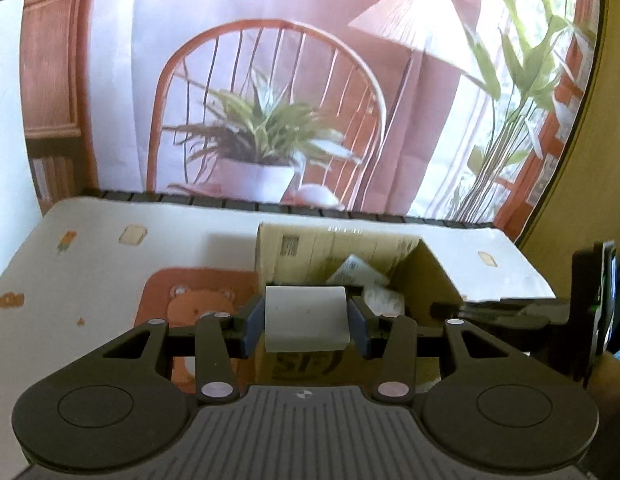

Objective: Organize rigid objects
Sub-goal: 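Carry the white charger plug with the left gripper over the box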

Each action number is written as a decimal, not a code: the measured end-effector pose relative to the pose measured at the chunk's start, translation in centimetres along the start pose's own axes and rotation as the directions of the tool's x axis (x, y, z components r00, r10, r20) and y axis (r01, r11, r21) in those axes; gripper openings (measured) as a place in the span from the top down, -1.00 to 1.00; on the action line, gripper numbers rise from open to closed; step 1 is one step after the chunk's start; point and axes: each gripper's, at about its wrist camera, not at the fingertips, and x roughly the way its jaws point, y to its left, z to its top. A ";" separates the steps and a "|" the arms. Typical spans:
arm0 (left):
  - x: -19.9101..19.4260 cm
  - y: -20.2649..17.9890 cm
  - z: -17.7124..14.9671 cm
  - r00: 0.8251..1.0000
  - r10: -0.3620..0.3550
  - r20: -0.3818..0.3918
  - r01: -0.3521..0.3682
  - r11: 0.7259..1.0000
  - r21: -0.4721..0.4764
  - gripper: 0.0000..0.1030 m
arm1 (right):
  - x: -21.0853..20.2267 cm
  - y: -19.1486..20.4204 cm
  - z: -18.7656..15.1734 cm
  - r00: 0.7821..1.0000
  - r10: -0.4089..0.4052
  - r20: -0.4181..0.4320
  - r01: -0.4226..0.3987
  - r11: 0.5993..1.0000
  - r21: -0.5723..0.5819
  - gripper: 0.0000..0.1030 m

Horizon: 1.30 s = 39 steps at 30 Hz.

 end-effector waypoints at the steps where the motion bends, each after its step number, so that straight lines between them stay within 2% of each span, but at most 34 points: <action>1: 0.0 -0.1 0.3 1.000 0.000 0.003 0.000 1.000 0.003 0.08 | 0.0 0.0 0.0 1.000 0.000 0.000 0.000 1.000 0.000 0.71; 17: 6.1 -1.0 3.8 0.999 -0.016 -0.049 0.016 1.000 -0.002 0.08 | 0.0 0.0 0.0 1.000 0.000 0.001 0.000 1.000 0.000 0.71; 27: 11.2 -2.1 3.9 0.989 -0.017 -0.145 0.021 0.999 0.027 0.08 | 0.0 0.0 0.0 1.000 0.001 0.000 -0.001 1.000 0.000 0.70; 39: 14.2 -3.2 3.4 0.975 -0.009 -0.220 0.024 0.998 0.066 0.08 | 0.0 0.0 0.0 1.000 0.000 0.000 0.000 1.000 0.001 0.70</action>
